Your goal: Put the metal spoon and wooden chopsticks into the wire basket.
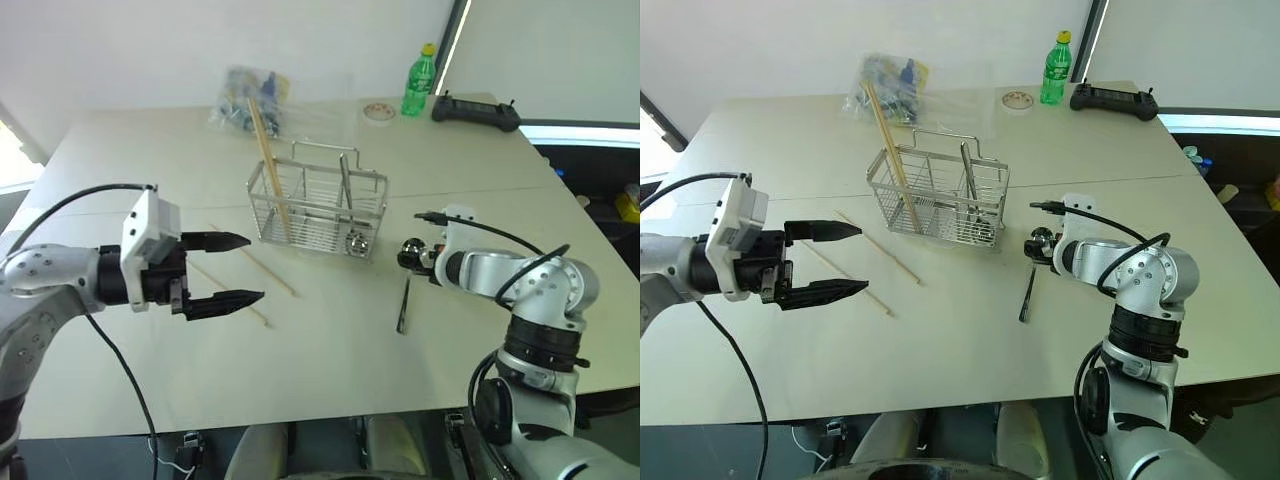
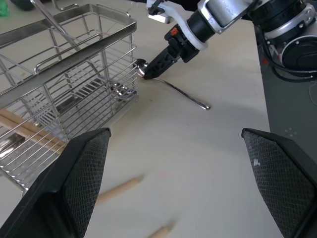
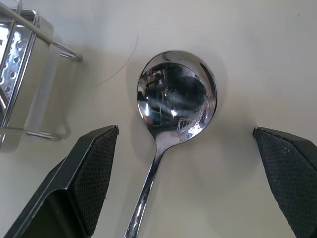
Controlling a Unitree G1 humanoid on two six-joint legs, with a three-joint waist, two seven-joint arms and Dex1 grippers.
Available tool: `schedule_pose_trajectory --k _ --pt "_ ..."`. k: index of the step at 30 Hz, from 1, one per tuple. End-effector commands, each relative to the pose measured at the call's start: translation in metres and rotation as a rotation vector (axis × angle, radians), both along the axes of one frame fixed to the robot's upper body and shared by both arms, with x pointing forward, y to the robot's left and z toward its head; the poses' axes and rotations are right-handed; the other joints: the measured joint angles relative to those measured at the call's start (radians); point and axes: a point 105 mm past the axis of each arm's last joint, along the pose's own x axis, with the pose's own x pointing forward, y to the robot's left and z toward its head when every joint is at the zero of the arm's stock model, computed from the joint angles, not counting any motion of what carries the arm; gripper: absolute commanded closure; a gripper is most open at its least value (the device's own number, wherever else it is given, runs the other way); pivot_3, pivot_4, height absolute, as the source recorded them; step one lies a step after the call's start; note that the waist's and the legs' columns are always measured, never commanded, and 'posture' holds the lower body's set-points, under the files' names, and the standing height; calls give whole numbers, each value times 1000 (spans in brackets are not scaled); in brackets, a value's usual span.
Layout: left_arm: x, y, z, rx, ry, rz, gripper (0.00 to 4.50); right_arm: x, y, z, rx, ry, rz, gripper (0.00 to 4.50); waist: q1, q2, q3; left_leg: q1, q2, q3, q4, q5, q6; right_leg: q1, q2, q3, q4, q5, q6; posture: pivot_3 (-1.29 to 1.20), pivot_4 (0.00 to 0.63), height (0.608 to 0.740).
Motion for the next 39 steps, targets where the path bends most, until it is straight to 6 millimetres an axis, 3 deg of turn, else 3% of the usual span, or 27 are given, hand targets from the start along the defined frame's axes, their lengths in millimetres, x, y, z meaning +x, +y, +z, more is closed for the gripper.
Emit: schedule_pose_trajectory --k 1,3,6,13,24,29,31,34,37,39 --pt "-2 -4 11 -15 -48 -16 28 0 11 -1 -1 14 37 0 0 0 0 0 0 0 0 0 0 0 0 0 0 0 0 0 150 707" --pt "-2 -4 12 -19 -51 -13 28 -1 14 -1 -4 15 53 0 -1 0 0 0 0 0 0 0 0 0 0 0 0 0 0 0 150 707" --pt "0 -4 14 -24 -55 -9 0 -4 17 -3 -9 22 74 824 -3 0 0 0 0 0 0 0 0 0 1 0 0 0 0 0 150 707" --pt "6 -3 22 -48 -73 0 0 -7 21 -4 4 35 103 4391 -4 0 0 0 0 0 0 0 0 0 1 0 0 0 0 0 150 707" --pt "9 -5 27 -54 -91 -8 0 -10 17 -6 9 49 92 4455 -2 -1 -1 1 0 0 -1 0 0 1 1 0 0 0 0 0 150 707" --pt "12 -7 31 -71 -105 -8 0 -8 -16 8 -49 3 10 4455 5 0 0 1 0 0 -1 0 0 1 1 0 0 0 0 0 150 707" --pt "13 -7 34 -83 -115 -5 0 -5 -45 26 -157 -77 -65 4455 9 1 1 0 0 0 0 0 0 1 1 0 -1 0 0 0 150 707" --pt "17 -9 39 -110 -130 1 0 4 -87 75 -293 -321 -170 4455 16 4 3 -2 -2 0 1 0 0 0 -1 0 -2 -1 1 0 150 707" --pt "20 -10 41 -127 -136 6 0 10 -99 110 -275 -502 -207 4455 -2 1 3 -2 -2 1 0 0 1 0 -1 0 -3 0 3 0 150 707" --pt "22 -10 42 -139 -139 10 0 13 -96 131 -227 -609 -203 4455 -13 1 4 0 0 3 -2 -1 1 0 1 0 -2 0 4 0 150 707"
